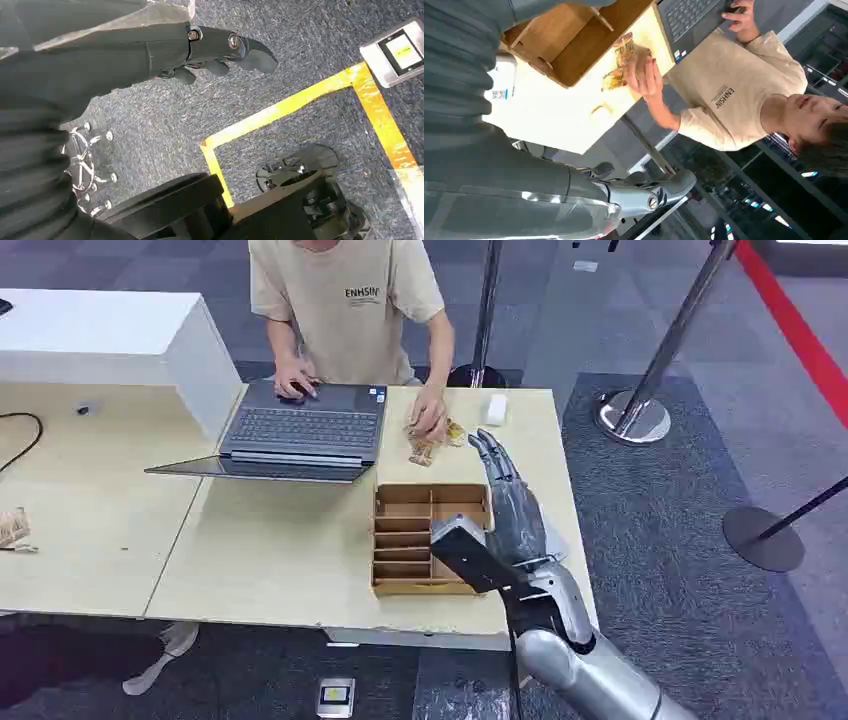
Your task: Pass the card to the sensor for recognition and then transmit it.
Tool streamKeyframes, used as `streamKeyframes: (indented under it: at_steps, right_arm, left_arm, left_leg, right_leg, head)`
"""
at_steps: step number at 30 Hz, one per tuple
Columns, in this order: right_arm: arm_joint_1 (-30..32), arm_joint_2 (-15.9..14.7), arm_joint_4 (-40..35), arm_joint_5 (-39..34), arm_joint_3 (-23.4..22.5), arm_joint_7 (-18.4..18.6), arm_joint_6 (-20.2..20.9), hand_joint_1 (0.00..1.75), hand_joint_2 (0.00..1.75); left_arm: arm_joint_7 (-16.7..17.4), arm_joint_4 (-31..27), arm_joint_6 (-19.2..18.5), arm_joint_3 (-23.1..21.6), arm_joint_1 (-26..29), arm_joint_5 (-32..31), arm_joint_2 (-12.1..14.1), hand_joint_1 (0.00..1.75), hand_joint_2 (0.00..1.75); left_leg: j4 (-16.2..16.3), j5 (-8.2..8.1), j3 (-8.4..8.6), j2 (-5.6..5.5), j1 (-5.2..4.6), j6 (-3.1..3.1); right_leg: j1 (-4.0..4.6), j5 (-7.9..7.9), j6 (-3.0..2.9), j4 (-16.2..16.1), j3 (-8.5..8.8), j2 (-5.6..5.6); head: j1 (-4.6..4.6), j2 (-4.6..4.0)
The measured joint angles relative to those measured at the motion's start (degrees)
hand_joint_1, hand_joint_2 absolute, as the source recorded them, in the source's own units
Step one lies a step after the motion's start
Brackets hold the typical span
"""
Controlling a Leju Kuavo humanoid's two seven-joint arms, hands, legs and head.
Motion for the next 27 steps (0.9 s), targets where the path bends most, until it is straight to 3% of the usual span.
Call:
streamKeyframes:
  at_steps: [24, 27]
  right_arm:
    - [-0.5, -0.1, -0.8, 0.7, 0.2, 0.6, 1.0, 0.0, 1.75]
    - [-1.9, -0.5, -1.0, 10.9, 0.6, 3.6, 3.0, 0.0, 1.75]
  left_arm:
    - [-0.2, 0.0, 0.1, 0.0, 0.0, -0.1, 0.0, 0.0, 1.75]
    - [0.2, 0.0, -0.1, 0.0, 0.0, -0.5, 0.0, 0.0, 1.75]
  left_leg:
    - [0.0, 0.0, 0.0, 0.0, 0.0, 0.0]
    - [0.0, 0.0, 0.0, 0.0, 0.0, 0.0]
  right_leg:
    - [0.0, 0.0, 0.0, 0.0, 0.0, 0.0]
    - [0.0, 0.01, 0.0, 0.0, -0.01, 0.01]
  head:
    - [0.0, 0.0]
    - [0.0, 0.0]
